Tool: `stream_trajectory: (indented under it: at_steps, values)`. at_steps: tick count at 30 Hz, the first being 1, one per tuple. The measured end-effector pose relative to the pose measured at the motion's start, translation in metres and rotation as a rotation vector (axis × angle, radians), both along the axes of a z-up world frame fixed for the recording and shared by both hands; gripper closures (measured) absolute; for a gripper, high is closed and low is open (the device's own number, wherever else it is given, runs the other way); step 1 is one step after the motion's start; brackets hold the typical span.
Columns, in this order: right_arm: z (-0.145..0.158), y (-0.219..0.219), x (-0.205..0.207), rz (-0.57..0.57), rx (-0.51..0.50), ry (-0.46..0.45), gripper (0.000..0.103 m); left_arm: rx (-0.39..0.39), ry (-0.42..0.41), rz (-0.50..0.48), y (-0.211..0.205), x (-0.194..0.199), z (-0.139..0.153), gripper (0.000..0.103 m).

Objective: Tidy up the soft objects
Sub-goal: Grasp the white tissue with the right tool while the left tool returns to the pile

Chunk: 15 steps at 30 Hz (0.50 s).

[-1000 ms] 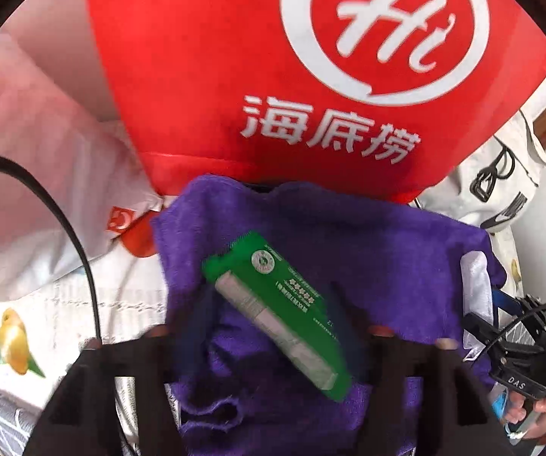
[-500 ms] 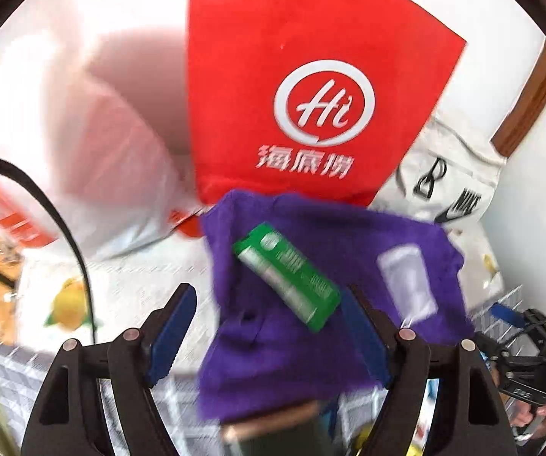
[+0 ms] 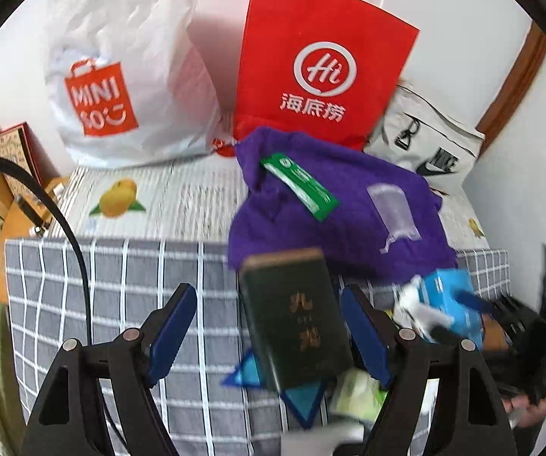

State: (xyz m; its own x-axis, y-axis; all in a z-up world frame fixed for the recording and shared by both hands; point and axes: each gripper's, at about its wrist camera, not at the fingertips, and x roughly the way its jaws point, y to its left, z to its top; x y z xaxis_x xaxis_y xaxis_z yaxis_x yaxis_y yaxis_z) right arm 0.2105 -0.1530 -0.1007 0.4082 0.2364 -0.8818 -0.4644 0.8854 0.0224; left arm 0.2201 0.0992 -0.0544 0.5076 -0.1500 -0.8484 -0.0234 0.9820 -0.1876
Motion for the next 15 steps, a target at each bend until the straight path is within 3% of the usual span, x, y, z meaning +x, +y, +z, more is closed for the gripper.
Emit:
stream_trajectory:
  at_steps: [3,5,13,15]
  values:
    - [-0.015,0.018,0.018,0.039,-0.090,0.022,0.045,-0.010,-0.001,-0.004,0.001,-0.015,-0.003,0.026]
    - [-0.024,0.028,0.028,0.050,-0.137,0.053,0.060,-0.009,-0.003,-0.006,0.002,-0.021,-0.005,0.026]
    - [-0.063,0.048,0.054,0.027,-0.303,0.147,0.062,-0.010,-0.035,-0.007,0.012,-0.032,-0.004,0.026]
    - [-0.066,0.051,0.056,0.029,-0.322,0.152,0.071,-0.017,-0.039,-0.012,0.013,-0.034,-0.004,0.026]
